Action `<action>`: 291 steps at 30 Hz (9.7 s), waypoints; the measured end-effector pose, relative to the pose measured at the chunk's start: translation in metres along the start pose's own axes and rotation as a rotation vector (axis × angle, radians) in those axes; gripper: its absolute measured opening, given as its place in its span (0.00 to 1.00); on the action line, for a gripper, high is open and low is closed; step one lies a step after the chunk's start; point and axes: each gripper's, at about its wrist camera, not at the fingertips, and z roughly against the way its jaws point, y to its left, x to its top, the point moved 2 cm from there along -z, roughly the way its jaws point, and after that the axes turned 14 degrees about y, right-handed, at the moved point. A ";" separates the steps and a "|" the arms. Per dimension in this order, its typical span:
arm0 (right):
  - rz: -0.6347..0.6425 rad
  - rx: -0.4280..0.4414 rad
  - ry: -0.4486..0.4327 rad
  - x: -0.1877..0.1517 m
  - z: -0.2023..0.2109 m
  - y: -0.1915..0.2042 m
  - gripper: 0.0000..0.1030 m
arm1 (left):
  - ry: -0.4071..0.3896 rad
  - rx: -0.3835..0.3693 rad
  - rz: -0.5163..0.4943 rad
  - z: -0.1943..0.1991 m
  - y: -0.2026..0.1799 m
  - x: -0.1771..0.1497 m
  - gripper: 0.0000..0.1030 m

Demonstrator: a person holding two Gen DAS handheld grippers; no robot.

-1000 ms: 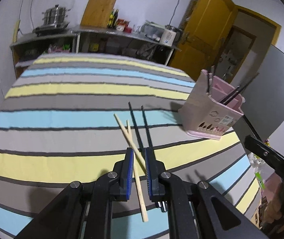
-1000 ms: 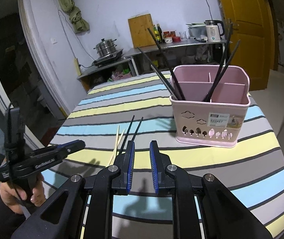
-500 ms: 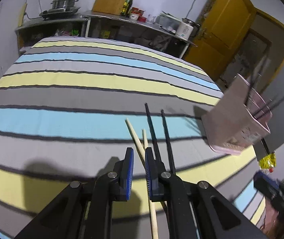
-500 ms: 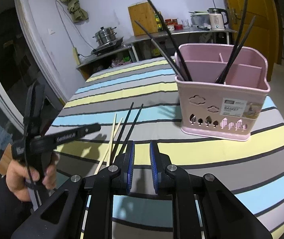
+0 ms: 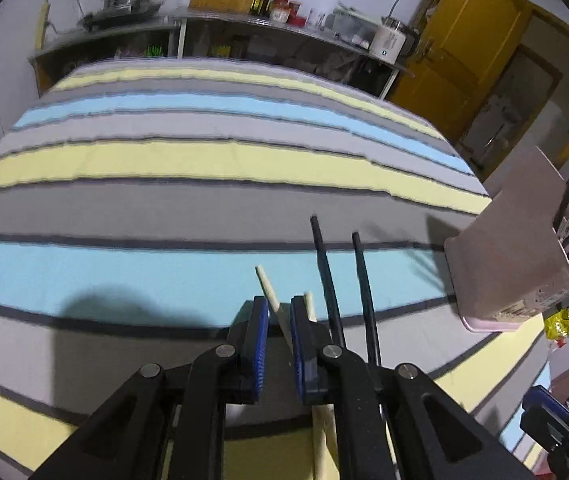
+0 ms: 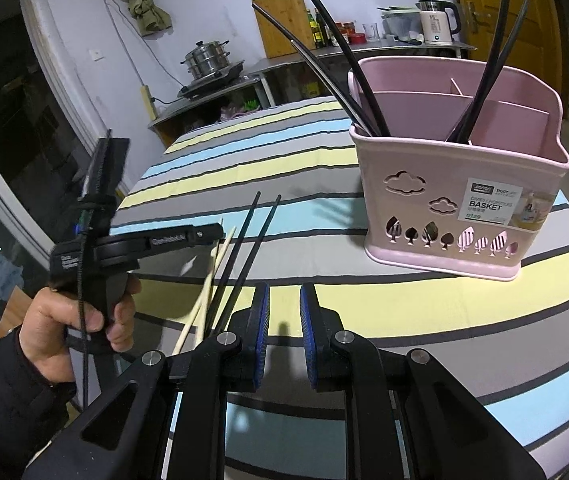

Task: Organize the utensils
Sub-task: 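Grasp a wooden chopstick with the left tool while the right tool grasps another wooden chopstick, then carry both wooden chopsticks up over the pink holder, then lower both wooden chopsticks into the pink holder and open both tools, then move both open tools back to the remaining black chopsticks, then close the left tool on a black chopstick while the right tool grasps another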

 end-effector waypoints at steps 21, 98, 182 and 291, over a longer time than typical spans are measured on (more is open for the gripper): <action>0.071 0.053 0.051 0.028 -0.042 0.045 0.15 | -0.005 0.079 -0.028 0.028 0.055 -0.026 0.05; 0.179 0.020 -0.165 0.081 0.058 0.108 0.05 | -0.248 -0.017 -0.194 0.210 -0.004 -0.025 0.05; -0.070 -0.144 -0.329 0.080 0.139 -0.054 0.14 | -0.268 -0.198 -0.372 0.152 -0.174 0.049 0.18; -0.010 -0.003 0.076 0.008 -0.037 0.014 0.16 | -0.048 0.024 -0.065 0.024 0.018 -0.051 0.06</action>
